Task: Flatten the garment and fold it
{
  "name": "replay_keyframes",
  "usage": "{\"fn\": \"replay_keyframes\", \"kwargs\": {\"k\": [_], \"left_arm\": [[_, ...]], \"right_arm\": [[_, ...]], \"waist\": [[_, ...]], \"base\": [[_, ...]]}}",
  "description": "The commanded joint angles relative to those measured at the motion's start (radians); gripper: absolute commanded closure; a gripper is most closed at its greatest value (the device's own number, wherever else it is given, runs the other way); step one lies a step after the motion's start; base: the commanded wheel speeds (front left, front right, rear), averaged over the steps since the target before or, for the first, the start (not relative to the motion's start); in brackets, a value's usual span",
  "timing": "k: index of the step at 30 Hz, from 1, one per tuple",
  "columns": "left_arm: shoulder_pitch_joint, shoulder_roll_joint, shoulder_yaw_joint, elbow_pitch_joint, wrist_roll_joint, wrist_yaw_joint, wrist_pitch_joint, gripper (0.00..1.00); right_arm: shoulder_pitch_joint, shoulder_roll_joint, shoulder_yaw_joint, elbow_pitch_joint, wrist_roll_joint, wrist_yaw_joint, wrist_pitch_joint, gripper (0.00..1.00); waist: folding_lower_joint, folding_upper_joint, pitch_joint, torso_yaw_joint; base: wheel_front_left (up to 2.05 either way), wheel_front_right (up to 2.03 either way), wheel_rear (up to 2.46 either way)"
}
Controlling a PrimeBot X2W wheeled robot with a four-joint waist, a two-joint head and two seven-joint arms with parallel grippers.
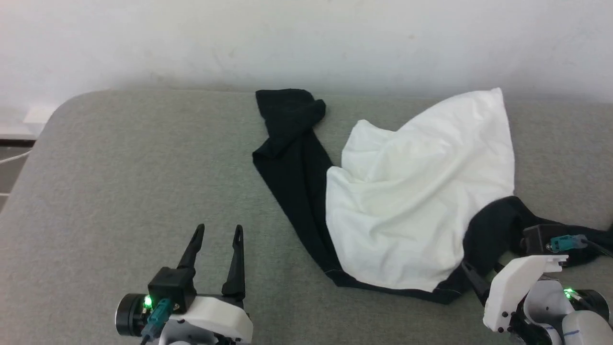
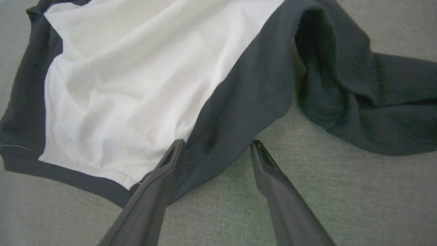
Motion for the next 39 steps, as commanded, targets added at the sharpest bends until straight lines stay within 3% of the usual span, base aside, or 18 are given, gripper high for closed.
{"fn": "replay_keyframes", "kwargs": {"k": [1, 6, 7, 8, 16, 24, 29, 30, 31, 39], "left_arm": [[-0.019, -0.003, 0.001, 0.003, 0.010, -0.006, -0.004, 0.00], [-0.035, -0.014, 0.001, 0.014, 0.022, -0.013, -0.004, 0.00], [-0.035, -0.017, 0.000, 0.018, 0.022, -0.015, -0.004, 0.00], [-0.034, -0.019, 0.000, 0.022, 0.023, -0.016, -0.004, 0.00], [-0.006, -0.029, 0.008, 0.052, 0.022, -0.028, -0.004, 0.00], [0.021, -0.037, 0.003, 0.087, 0.017, -0.046, -0.004, 0.00], [0.020, -0.045, -0.019, 0.120, 0.011, -0.063, 0.007, 0.00], [0.021, -0.047, -0.025, 0.128, 0.008, -0.067, 0.015, 0.00], [0.021, -0.048, -0.032, 0.137, 0.005, -0.073, 0.026, 0.00], [0.029, -0.062, -0.086, 0.154, -0.049, -0.114, 0.190, 0.00]], "right_arm": [[-0.018, 0.004, -0.007, 0.016, -0.010, -0.001, 0.002, 0.00], [-0.047, 0.021, -0.037, 0.098, -0.056, -0.001, -0.015, 0.00], [-0.048, 0.025, -0.039, 0.109, -0.060, -0.001, -0.023, 0.58], [-0.047, 0.028, -0.041, 0.115, -0.061, -0.001, -0.030, 1.00], [0.068, 0.040, -0.050, 0.003, -0.011, -0.001, -0.059, 1.00], [0.310, 0.048, -0.024, -0.224, 0.053, -0.001, 0.090, 1.00], [0.402, 0.055, -0.023, -0.254, 0.068, -0.001, 0.125, 1.00], [0.403, 0.055, -0.024, -0.248, 0.064, -0.001, 0.116, 0.63], [0.399, 0.056, -0.026, -0.242, 0.051, -0.001, 0.099, 0.00], [0.295, 0.057, -0.053, -0.286, -0.047, -0.001, -0.100, 0.00]], "waist": [[0.0001, 0.0000, 0.006, 0.021], [0.0001, 0.0000, 0.024, 0.028], [0.0001, 0.0000, 0.025, 0.026], [0.0001, 0.0000, 0.024, 0.022], [0.0001, 0.0000, -0.024, -0.049], [0.0001, 0.0000, -0.067, -0.127], [0.0001, 0.0000, -0.072, -0.144], [0.0001, 0.0000, -0.073, -0.147], [0.0001, 0.0000, -0.073, -0.148], [0.0001, 0.0000, -0.063, -0.169]], "base": [[0.00, 0.00, 0.00], [0.00, 0.00, 0.00], [0.00, 0.00, 0.00], [0.00, 0.00, 0.00], [0.00, 0.00, 0.00], [0.00, 0.00, 0.00], [0.00, 0.00, 0.00], [0.00, 0.00, 0.00], [0.00, 0.00, 0.00], [0.00, 0.00, 0.00]]}}
